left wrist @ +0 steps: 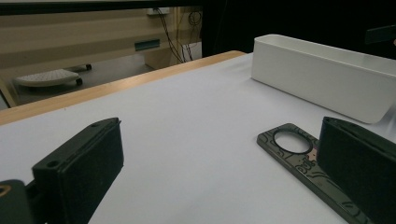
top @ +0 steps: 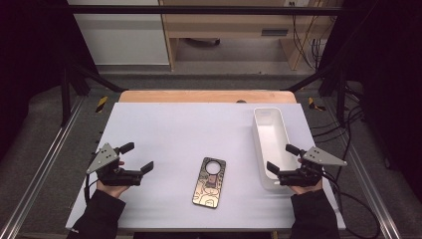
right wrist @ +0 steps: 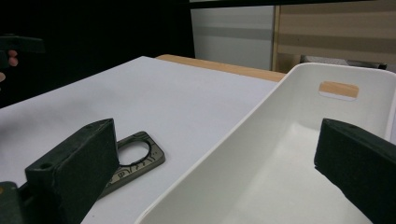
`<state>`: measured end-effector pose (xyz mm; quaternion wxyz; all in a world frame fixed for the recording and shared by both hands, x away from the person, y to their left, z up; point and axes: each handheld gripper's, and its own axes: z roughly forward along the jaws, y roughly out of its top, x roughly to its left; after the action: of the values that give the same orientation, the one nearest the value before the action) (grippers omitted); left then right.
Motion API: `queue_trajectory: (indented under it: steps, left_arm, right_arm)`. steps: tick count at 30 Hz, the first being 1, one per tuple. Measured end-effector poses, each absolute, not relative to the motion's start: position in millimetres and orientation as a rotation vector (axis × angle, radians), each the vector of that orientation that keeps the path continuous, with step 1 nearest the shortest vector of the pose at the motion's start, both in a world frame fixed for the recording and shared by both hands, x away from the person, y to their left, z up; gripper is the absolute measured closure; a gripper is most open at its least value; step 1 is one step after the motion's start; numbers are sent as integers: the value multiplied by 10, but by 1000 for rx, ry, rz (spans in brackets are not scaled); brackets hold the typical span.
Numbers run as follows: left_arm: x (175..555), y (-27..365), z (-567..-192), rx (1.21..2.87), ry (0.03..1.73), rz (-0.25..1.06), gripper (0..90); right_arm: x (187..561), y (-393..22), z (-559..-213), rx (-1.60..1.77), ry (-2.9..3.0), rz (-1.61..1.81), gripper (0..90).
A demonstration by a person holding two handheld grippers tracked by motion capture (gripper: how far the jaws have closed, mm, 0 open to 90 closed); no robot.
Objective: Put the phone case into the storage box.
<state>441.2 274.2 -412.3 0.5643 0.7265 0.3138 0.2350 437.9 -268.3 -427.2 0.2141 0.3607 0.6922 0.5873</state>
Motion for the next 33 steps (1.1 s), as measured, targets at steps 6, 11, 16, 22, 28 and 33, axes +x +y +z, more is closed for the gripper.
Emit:
queue_trajectory:
  steps: [6, 11, 16, 22, 28, 33]
  left_arm:
    - [4407, 2725, -4114, 1711, 742, 552, 2]
    - [4394, 2677, -4081, 1725, 741, 548, 2]
    - [4387, 2611, -4067, 1735, 750, 536, 2]
    - [4374, 2500, -4060, 1756, 770, 533, 2]
    - [4366, 2366, -4077, 1785, 787, 519, 2]
    - [4358, 2275, -4080, 1794, 800, 506, 2]
  right_arm:
    - [4376, -2685, -4269, 1001, 1924, 1631, 1]
    - [4377, -2683, -4268, 998, 1925, 1631, 1]
    - [4377, -2680, -4271, 998, 1926, 1631, 1]
    - [4376, -2683, -4268, 997, 1926, 1631, 1]
    - [4375, -2684, -4267, 995, 1927, 1630, 1]
    - [4375, -2683, -4267, 996, 1927, 1629, 1]
